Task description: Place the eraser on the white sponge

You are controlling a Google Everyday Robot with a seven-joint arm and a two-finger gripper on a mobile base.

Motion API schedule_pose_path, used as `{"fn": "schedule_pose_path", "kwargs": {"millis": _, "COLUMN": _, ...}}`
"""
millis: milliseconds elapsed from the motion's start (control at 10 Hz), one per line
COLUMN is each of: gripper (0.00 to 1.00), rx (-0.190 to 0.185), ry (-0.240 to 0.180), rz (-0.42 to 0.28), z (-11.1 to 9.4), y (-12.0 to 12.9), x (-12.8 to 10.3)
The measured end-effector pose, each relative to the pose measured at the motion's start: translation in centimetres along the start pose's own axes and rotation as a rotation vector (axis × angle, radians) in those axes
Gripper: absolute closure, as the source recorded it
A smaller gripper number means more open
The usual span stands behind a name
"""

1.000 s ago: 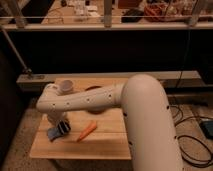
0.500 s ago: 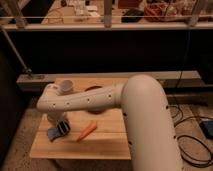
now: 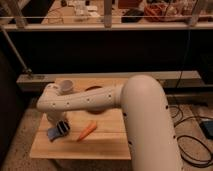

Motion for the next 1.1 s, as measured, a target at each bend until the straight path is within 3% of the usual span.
{"fn": "schedule_pose_path", "kwargs": {"millis": 400, "gripper": 0.57, "rx": 0.006, "ry": 0.004, "rz": -0.010, "z": 0.01, "y": -0.10, "x": 0.21}}
{"fn": "schedule_pose_path", "kwargs": {"millis": 600, "gripper": 0.66, "rx": 0.009, "ry": 0.004, "rz": -0.014, "z": 0.09, "y": -0.15, "x": 0.25}}
{"fn": "schedule_pose_path", "kwargs": {"millis": 900, "gripper": 0.55, "rx": 0.012, "ry": 0.007, "rz": -0.020, "z": 0.05, "y": -0.18, "x": 0.44}}
{"fn": "schedule_pose_path", "kwargs": {"millis": 1100, "gripper": 0.55, "rx": 0.014, "ry": 0.008, "rz": -0.025, "z": 0.08, "y": -0.22, "x": 0.49}}
